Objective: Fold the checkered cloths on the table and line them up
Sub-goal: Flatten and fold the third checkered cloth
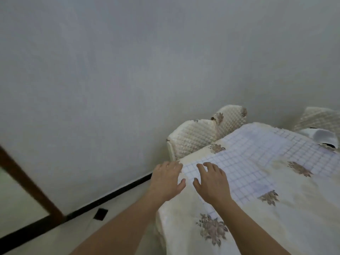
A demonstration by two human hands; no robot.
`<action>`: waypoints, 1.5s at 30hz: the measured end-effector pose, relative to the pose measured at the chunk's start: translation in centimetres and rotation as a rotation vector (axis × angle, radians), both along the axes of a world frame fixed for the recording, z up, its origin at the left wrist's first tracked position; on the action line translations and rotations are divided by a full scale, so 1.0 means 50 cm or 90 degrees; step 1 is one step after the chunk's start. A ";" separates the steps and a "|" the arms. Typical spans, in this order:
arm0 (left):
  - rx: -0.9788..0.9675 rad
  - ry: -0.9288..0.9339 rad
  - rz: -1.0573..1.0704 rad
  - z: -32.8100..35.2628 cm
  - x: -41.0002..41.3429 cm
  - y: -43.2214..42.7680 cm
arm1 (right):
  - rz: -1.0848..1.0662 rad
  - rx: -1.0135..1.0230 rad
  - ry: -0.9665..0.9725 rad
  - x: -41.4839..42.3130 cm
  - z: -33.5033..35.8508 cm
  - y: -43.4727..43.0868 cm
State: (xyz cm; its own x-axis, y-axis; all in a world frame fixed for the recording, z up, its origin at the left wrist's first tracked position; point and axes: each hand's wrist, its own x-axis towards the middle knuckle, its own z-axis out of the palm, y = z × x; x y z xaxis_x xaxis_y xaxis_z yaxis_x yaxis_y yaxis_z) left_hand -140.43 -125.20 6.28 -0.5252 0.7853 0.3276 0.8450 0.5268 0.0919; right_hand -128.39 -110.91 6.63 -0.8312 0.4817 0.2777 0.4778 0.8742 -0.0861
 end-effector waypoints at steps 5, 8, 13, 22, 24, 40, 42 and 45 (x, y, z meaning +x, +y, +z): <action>-0.013 -0.008 0.137 -0.014 -0.104 -0.169 | 0.132 -0.011 -0.003 -0.163 -0.004 -0.135; -0.041 -0.018 0.190 -0.036 -0.170 -0.254 | 0.173 -0.002 -0.030 -0.250 -0.020 -0.205; -0.024 -0.009 0.216 -0.082 -0.319 -0.365 | 0.197 -0.005 -0.045 -0.413 -0.046 -0.296; -0.048 -0.058 0.219 -0.102 -0.647 -0.502 | 0.195 -0.027 -0.083 -0.726 -0.047 -0.393; -0.052 -0.053 0.207 -0.105 -0.696 -0.499 | 0.177 -0.026 -0.093 -0.769 -0.044 -0.387; -0.109 -0.069 0.055 -0.125 -1.069 -0.177 | 0.043 -0.038 -0.137 -1.074 -0.101 -0.114; -0.132 -0.058 0.024 -0.135 -1.116 -0.099 | 0.018 -0.063 -0.136 -1.118 -0.110 -0.045; -0.164 -0.054 -0.021 -0.142 -1.184 0.021 | -0.016 -0.085 -0.129 -1.175 -0.111 0.056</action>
State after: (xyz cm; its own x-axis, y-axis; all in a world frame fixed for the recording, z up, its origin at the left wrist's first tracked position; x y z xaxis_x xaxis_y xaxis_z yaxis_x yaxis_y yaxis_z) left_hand -199.64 -124.15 -0.81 -0.5155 0.8539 0.0710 0.8568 0.5148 0.0295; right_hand -187.12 -108.11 1.10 -0.8508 0.5241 0.0386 0.5185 0.8492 -0.1000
